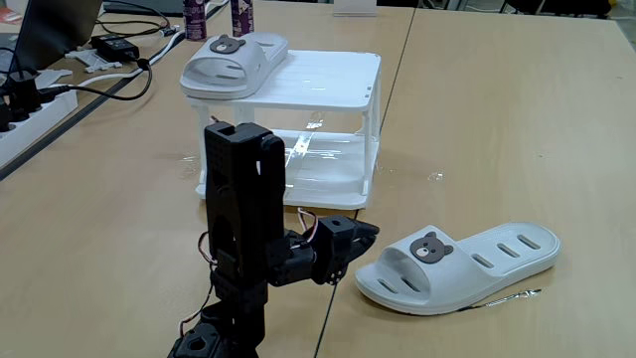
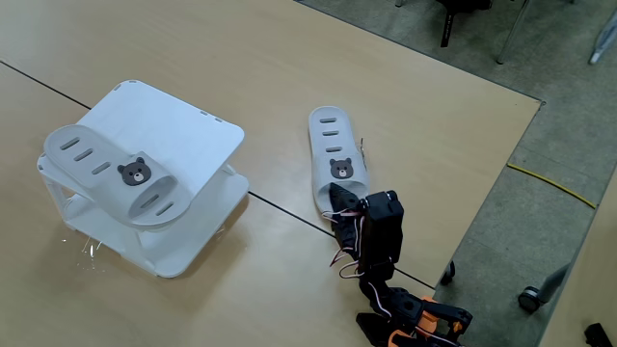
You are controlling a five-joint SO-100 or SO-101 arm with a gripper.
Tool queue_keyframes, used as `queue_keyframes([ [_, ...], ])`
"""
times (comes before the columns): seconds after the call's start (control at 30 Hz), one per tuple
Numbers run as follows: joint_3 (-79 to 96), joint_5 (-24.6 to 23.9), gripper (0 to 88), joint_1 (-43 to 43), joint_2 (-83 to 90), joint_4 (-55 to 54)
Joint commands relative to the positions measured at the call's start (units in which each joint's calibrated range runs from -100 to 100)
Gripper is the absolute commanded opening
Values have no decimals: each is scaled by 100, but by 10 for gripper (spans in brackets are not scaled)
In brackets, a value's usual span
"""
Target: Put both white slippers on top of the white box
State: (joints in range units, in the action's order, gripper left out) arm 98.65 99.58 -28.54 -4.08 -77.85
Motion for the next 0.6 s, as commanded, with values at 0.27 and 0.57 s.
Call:
queue_keyframes([
  [0.27, -127, 42, 7, -584, -900, -722],
  [0.57, -217, 42, 7, -534, -1287, -722],
])
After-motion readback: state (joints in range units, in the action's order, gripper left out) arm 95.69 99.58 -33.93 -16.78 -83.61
